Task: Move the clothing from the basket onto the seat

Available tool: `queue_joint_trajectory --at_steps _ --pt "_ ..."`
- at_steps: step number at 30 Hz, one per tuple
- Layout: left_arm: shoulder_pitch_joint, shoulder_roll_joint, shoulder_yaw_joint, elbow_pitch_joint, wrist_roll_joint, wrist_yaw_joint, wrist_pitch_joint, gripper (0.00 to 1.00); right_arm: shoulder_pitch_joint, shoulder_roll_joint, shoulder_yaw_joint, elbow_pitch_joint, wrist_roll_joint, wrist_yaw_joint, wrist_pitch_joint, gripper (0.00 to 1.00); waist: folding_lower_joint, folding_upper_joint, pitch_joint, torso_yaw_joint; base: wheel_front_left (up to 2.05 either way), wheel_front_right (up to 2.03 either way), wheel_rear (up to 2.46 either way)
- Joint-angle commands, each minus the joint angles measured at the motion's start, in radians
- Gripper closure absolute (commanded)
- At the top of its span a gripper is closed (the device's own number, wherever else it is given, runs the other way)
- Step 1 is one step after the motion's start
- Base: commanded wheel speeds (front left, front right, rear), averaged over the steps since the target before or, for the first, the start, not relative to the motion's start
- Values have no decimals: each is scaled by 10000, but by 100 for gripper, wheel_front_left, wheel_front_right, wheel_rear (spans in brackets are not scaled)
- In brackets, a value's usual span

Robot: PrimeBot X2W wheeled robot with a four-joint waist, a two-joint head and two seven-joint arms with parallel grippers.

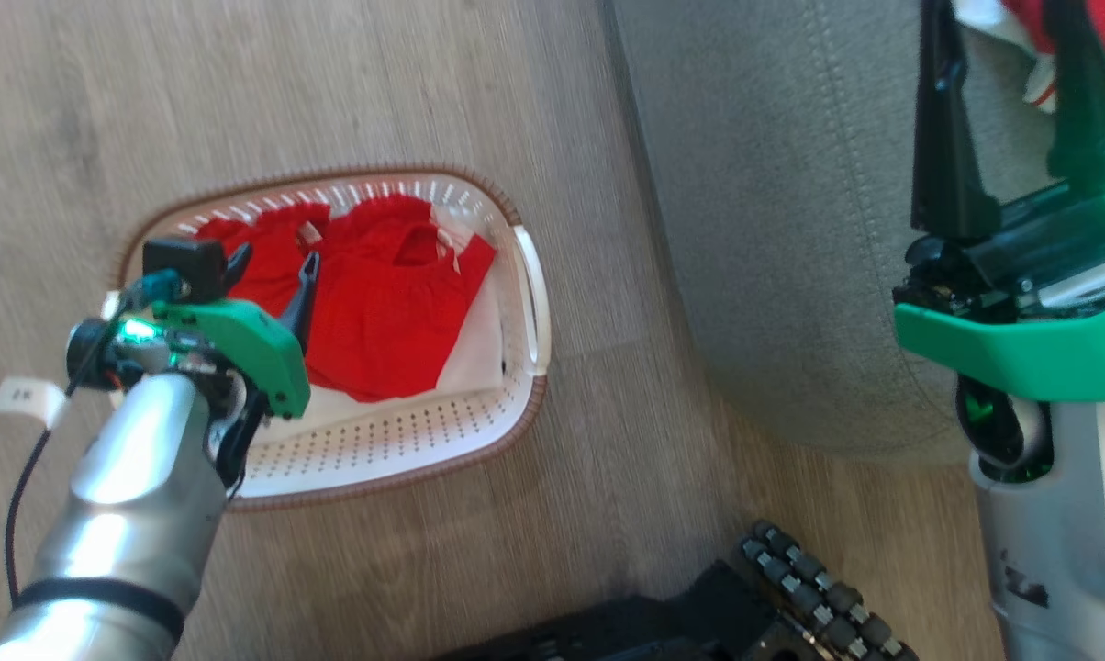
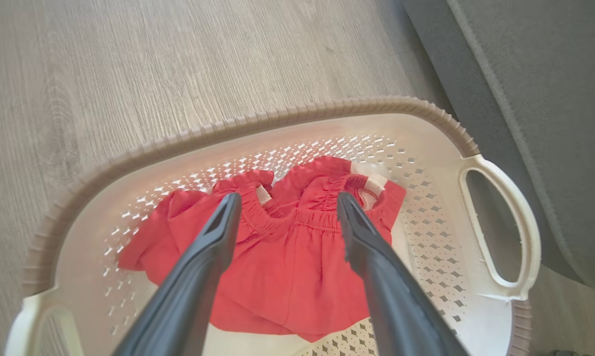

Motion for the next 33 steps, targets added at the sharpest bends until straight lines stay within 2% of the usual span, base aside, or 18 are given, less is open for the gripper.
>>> queue_joint_trajectory --at_steps 1,14,25,33 --pt "-364 103 112 244 40 -52 -10 0 -88 173 63 -504 -83 -2 -62 0 -2 0 538 -106 0 0 0" --pt "-1898 20 -484 2643 220 -133 487 0 -983 526 -69 -1242 43 -2 -62 0 -2 0 1948 -391 0 0 0" --pt "-2640 -29 -710 3479 236 -16 1223 0 -1159 634 -361 -2084 386 -2 -62 0 -2 0 2698 -674 0 0 0" --pt "-2740 143 -1506 3693 788 -15 2943 0 -1072 638 -367 -2191 506 -2 -62 0 -2 0 2825 -821 0 0 0"
